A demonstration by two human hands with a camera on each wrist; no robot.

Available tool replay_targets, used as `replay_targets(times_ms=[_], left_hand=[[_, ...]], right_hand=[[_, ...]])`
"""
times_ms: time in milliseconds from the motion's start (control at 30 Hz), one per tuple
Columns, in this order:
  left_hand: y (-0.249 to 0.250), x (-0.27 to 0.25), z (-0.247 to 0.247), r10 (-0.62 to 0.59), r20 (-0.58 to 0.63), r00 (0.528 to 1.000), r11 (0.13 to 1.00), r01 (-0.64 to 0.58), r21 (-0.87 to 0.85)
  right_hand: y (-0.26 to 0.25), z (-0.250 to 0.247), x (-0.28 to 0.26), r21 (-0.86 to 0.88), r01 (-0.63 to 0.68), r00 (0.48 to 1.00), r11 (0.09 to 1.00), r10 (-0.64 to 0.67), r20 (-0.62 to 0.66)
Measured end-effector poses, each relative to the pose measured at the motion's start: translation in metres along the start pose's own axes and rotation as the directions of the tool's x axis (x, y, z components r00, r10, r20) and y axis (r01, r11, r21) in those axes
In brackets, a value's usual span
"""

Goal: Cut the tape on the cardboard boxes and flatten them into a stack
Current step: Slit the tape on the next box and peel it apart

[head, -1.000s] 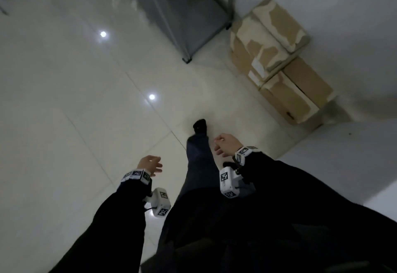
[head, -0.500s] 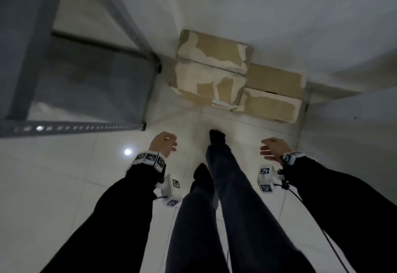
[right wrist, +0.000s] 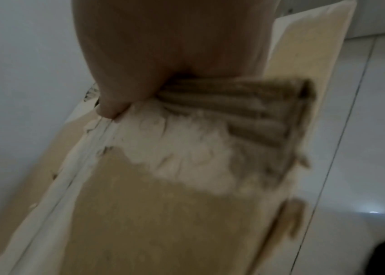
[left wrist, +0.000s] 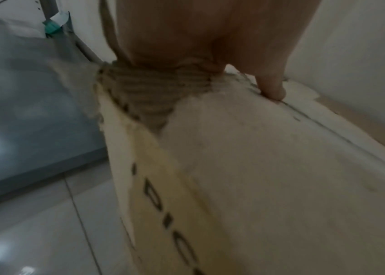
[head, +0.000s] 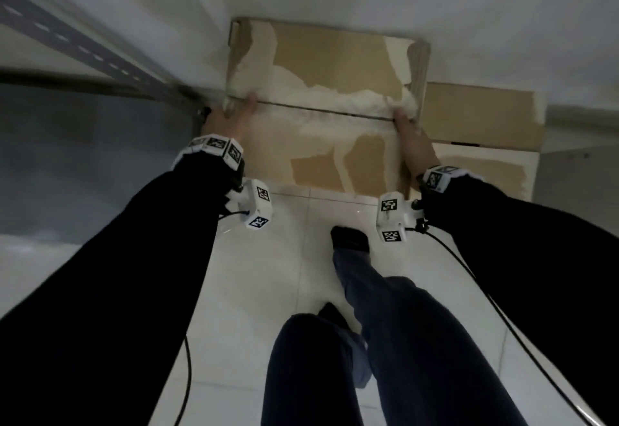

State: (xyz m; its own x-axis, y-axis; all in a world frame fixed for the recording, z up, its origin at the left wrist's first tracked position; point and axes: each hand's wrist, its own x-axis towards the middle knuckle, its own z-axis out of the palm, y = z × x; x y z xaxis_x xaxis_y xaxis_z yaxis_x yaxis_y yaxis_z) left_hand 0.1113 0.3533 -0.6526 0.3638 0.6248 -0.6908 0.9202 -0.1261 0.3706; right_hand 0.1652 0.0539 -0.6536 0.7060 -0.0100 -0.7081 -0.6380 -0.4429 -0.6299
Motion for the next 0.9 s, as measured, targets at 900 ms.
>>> replay_targets(times_ms=[900], left_hand=[[0.054,-0.584,-0.152,0.643,-0.038,0.765,0.765,-0.638,0.088]], right_hand=[[-0.031,-0.303,-0.509,0.425,0.234,0.966,0.874,-0.159,-0.204]])
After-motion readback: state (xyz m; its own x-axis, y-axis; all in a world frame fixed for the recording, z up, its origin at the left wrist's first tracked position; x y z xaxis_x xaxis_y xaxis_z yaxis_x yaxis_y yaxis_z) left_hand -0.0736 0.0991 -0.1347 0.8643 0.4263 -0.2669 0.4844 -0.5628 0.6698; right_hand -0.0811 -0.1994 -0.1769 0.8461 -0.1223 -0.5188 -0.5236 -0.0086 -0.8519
